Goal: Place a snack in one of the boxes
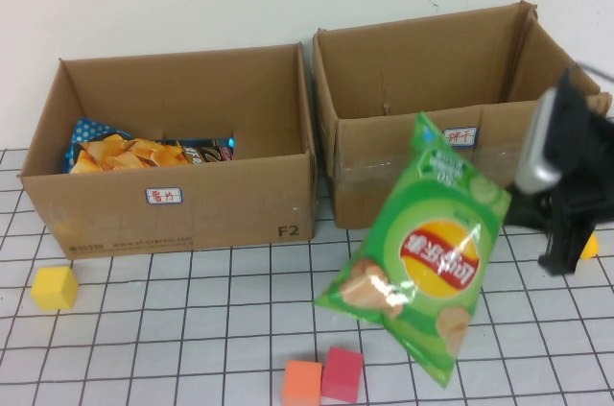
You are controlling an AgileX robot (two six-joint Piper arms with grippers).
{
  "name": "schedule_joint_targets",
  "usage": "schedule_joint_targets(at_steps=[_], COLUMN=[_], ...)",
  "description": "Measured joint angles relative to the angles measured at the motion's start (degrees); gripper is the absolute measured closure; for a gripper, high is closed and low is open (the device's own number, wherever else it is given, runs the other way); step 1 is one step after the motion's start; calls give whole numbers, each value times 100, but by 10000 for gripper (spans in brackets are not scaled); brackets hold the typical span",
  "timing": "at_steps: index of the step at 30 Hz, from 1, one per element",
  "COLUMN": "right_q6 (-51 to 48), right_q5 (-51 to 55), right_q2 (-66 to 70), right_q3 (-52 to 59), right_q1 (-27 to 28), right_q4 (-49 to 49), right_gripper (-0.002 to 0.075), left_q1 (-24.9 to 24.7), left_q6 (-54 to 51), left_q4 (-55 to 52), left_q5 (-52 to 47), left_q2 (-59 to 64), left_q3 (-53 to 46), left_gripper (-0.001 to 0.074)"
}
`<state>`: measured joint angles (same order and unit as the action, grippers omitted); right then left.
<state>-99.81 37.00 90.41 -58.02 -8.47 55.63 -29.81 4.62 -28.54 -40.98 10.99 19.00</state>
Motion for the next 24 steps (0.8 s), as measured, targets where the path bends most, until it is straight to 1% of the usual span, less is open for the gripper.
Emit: schedule_joint_targets(at_steps=[5, 8, 11, 18, 24], right_q6=[343, 908, 1277, 1770, 2242], right_q5=[573, 816, 840, 701, 661], right_q2=[-234, -251, -239, 134, 488], right_q3=[-413, -837, -1340, -2503, -3221], right_q1=[0, -28, -153, -577, -623], right_q4=[341, 446, 446, 446, 413], right_gripper=[717, 717, 717, 718, 718], left_q1=[0, 0, 0, 0, 0], left_q6=[0, 0, 0, 0, 0], left_q4=[0, 0, 0, -9, -9], left_q5=[0, 0, 0, 5, 26], left_q2=[0, 0, 0, 0, 0], left_q3=[0, 0, 0, 0, 0], left_gripper=[736, 736, 736, 736, 736])
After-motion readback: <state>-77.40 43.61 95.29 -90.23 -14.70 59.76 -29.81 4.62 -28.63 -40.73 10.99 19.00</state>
